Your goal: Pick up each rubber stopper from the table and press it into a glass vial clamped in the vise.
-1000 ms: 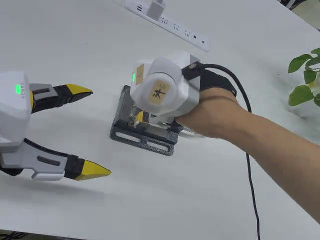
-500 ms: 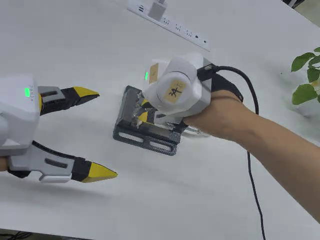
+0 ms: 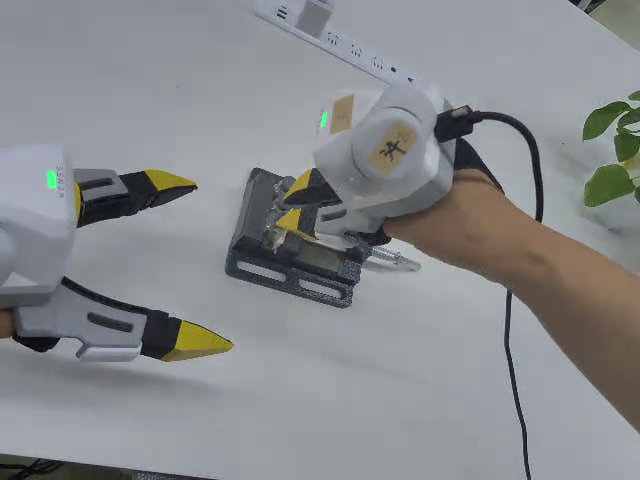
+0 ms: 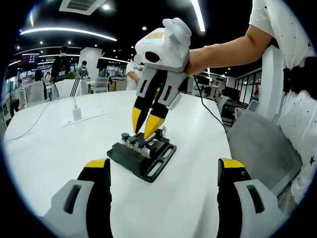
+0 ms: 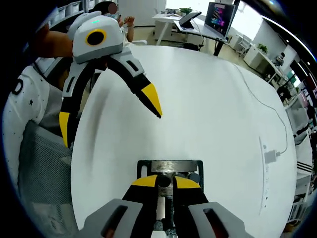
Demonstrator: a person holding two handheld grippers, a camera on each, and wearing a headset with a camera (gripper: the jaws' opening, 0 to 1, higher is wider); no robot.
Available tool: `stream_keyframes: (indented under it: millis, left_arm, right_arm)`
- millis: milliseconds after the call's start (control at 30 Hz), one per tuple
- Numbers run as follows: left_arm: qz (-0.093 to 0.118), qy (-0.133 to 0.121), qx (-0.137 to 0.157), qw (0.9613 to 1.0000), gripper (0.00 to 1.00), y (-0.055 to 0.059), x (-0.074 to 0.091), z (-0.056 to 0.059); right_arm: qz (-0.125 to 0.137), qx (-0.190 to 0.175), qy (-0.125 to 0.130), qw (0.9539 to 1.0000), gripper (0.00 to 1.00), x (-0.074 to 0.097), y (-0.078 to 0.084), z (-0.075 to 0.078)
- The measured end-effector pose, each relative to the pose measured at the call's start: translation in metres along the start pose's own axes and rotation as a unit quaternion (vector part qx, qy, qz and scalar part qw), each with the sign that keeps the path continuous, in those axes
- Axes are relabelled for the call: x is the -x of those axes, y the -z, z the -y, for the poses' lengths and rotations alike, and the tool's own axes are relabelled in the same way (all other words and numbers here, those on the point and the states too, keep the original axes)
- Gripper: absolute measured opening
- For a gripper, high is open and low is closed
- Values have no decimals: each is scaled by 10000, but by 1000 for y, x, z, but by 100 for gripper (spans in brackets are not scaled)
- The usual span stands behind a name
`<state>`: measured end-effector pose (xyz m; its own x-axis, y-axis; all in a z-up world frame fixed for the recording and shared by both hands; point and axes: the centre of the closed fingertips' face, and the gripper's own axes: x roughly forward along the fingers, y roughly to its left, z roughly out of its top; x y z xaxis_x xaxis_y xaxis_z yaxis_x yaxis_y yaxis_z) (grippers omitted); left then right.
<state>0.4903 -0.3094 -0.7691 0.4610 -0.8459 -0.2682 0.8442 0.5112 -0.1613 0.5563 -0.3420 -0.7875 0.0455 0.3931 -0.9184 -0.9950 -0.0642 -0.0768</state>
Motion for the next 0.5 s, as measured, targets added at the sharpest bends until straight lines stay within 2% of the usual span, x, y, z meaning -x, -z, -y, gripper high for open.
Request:
stream_keyframes:
  millis: [33,233,500]
  left_arm:
    - [-6,3,-3,10000,88,0,0,0]
    - [-32,23,1,10000,88,1,-1,1]
    - [-61,49,4,10000,88,1,-1,1]
  right_arm:
    - [42,-107,-11,9999,6,1,1,1]
    - [116,-234,-50,9996,1,1,6,1]
    - [103,-208,-158,9996,0,-8,7,-5]
